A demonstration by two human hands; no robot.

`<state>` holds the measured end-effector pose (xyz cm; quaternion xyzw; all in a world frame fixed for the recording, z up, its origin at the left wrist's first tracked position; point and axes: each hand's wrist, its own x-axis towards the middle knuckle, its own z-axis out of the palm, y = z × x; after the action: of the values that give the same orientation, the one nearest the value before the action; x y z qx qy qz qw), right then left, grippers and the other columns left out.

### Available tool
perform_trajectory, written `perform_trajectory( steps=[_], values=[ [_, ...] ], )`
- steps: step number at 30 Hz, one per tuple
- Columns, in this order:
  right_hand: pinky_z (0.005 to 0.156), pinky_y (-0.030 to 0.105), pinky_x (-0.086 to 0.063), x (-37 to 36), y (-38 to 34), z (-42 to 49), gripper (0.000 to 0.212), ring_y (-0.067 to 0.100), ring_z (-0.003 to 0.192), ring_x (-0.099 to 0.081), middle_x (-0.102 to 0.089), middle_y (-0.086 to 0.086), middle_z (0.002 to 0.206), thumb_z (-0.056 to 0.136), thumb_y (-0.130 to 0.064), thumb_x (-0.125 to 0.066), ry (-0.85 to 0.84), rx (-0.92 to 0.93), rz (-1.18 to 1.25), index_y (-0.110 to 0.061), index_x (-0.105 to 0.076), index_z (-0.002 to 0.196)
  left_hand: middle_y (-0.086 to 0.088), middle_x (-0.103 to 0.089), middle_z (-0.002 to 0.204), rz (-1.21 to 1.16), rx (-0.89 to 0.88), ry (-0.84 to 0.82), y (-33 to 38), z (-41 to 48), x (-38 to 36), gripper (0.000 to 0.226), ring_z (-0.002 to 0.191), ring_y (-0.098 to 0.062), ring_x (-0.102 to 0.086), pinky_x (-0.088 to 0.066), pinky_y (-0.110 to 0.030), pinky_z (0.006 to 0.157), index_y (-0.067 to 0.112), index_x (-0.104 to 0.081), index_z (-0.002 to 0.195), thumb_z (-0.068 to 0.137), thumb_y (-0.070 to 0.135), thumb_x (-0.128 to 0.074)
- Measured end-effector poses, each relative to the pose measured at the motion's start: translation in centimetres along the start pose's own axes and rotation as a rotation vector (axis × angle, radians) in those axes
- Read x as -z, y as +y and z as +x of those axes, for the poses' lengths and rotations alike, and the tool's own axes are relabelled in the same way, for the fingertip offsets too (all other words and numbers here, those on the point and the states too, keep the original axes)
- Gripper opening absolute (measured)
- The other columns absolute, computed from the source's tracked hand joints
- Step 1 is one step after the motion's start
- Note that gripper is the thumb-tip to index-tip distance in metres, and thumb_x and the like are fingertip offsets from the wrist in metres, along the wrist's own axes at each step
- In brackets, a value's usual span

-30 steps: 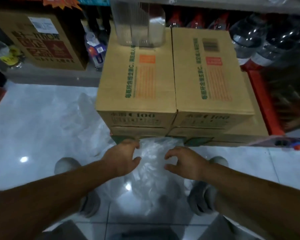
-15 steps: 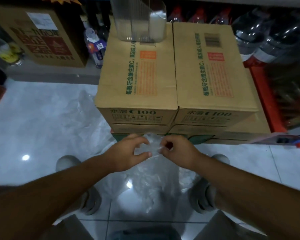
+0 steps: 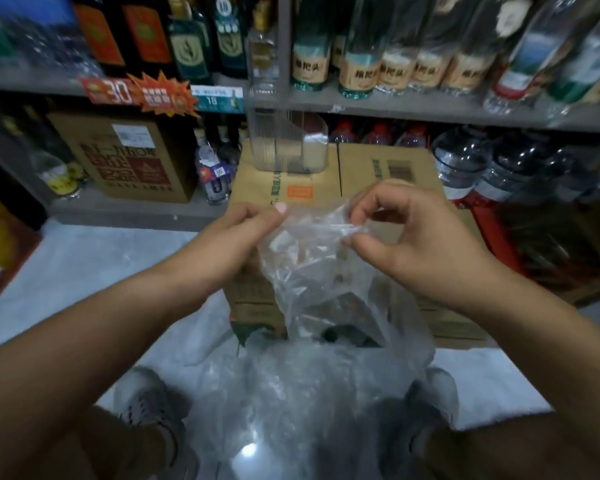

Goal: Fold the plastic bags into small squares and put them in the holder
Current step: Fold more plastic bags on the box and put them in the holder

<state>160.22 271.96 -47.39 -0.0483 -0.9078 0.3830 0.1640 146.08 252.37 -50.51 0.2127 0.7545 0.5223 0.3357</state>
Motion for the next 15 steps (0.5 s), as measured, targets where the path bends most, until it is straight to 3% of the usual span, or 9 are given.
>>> perform_trajectory(
  steps=[2,4,6,8,10,12,15],
  values=[
    [0.096,0.042,-0.048,-0.3,-0.4,0.8,0.008,0.011,0.105,-0.061,-0.066,-0.011,0.098,0.084,-0.029,-0.072,0.072,0.116,-0.089,-0.03,-0.064,0.084,-0.008,-0.075,0.111,-0.153,0.063,0.013,0.6,1.2,0.3,0.055,0.097,-0.024,-0.074,-0.061,-0.041,0.086,0.018,-0.068,0.116,0.086,0.064,-0.065],
    [0.098,0.041,-0.046,-0.9,-0.3,1.2,0.011,0.011,0.109,-0.059,-0.065,-0.012,0.102,0.083,-0.033,-0.072,0.011,0.157,-0.142,-0.027,-0.067,0.09,-0.013,-0.076,0.097,-0.346,0.06,0.005,0.9,2.2,0.1,0.027,0.084,-0.024,-0.074,-0.061,-0.032,0.07,0.011,-0.071,0.105,0.097,0.036,-0.064],
    [0.099,0.034,-0.048,-1.1,0.0,1.2,0.025,0.005,0.11,-0.061,-0.067,-0.016,0.106,0.081,-0.049,-0.071,-0.166,0.078,-0.099,-0.032,-0.069,0.099,-0.011,-0.075,0.087,-0.368,0.001,0.036,0.8,3.4,-0.1,0.01,0.074,-0.022,-0.071,-0.058,-0.03,0.064,0.009,-0.072,0.099,0.097,0.015,-0.063],
    [0.085,0.022,-0.051,-0.7,0.5,1.4,0.02,0.001,0.097,-0.065,-0.069,-0.017,0.098,0.083,-0.05,-0.07,-0.129,-0.031,0.048,-0.035,-0.069,0.097,-0.01,-0.075,0.083,-0.328,-0.051,0.092,0.4,4.3,0.1,0.008,0.067,-0.019,-0.069,-0.055,-0.028,0.06,0.009,-0.072,0.098,0.094,0.006,-0.065],
    [0.072,0.015,-0.048,0.0,1.3,2.2,0.01,0.001,0.083,-0.063,-0.069,-0.013,0.088,0.087,-0.04,-0.071,0.139,-0.124,0.108,-0.031,-0.07,0.092,-0.013,-0.076,0.09,-0.332,-0.072,0.104,0.3,4.9,0.3,0.014,0.079,-0.03,-0.072,-0.06,-0.037,0.071,0.006,-0.071,0.104,0.092,0.001,-0.066],
    [0.074,0.018,-0.047,0.7,2.6,3.6,0.02,0.0,0.086,-0.062,-0.069,-0.011,0.093,0.088,-0.044,-0.07,0.305,-0.269,0.075,-0.027,-0.07,0.098,-0.019,-0.075,0.108,-0.342,-0.073,0.098,0.4,5.1,0.3,0.03,0.103,-0.042,-0.069,-0.056,-0.053,0.092,0.004,-0.066,0.122,0.092,0.0,-0.066],
    [0.091,0.034,-0.048,1.0,4.7,5.5,0.052,0.01,0.109,-0.062,-0.068,-0.009,0.118,0.084,-0.068,-0.063,0.153,-0.536,0.187,-0.031,-0.067,0.118,-0.019,-0.072,0.117,-0.393,-0.086,0.097,0.6,5.4,0.1,0.039,0.114,-0.043,-0.066,-0.052,-0.052,0.1,0.004,-0.06,0.13,0.092,-0.003,-0.066]
  ],
)
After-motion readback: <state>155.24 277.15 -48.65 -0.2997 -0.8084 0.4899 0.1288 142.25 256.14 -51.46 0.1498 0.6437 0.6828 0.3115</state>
